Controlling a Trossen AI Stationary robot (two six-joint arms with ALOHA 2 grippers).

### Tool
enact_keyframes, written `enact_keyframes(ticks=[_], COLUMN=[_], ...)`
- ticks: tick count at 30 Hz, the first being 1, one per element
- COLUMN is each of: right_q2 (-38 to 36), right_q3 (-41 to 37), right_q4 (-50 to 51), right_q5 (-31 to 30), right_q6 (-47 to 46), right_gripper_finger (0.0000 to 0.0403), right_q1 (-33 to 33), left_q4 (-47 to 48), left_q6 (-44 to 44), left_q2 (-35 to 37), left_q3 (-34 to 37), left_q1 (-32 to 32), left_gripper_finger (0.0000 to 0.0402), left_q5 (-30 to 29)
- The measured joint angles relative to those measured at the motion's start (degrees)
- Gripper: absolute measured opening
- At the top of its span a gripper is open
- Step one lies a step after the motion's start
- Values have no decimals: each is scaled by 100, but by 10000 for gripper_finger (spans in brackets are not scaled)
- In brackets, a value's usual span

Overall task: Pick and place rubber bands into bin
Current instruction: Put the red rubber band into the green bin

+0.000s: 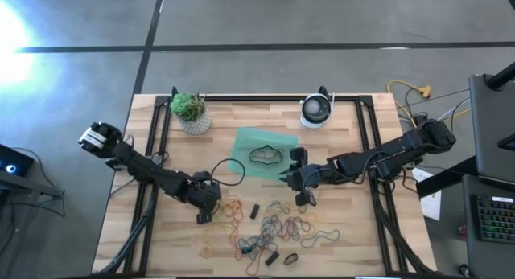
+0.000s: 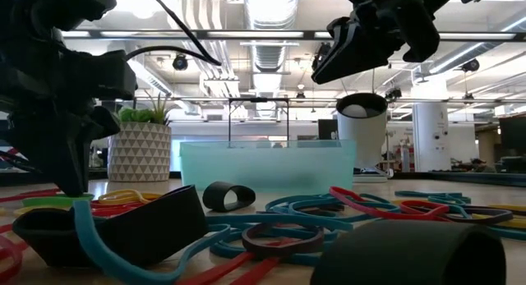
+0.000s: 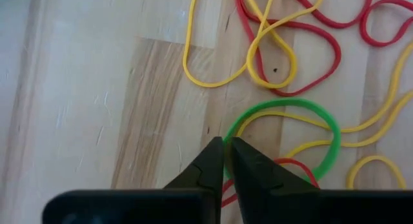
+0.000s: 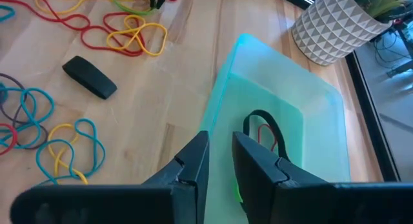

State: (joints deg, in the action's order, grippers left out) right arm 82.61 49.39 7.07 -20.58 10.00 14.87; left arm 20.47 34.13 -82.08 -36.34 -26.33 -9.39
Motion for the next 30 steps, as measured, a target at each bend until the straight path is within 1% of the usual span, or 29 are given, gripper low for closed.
enact_keyframes(ticks=[5,21,26,30], right_q2=[0,0,0,0], right_q3=[0,-9,-11,-11], right_q4=[-2,-2,-2,-2], right_q5=[0,2,0,1], right_q6=[0,-4,-61,-61], right_gripper_finger=[65,64,65,61], right_q1=[0,0,0,0], left_q4=[0,-7,-8,10], left_q6=[-2,-9,-24,-50], left_q2=[-13,-24,-24,-28], left_q3=[0,7,7,-8], left_q1=[0,0,0,0], left_gripper_finger=[25,24,3,1], left_q5=[5,13,26,24])
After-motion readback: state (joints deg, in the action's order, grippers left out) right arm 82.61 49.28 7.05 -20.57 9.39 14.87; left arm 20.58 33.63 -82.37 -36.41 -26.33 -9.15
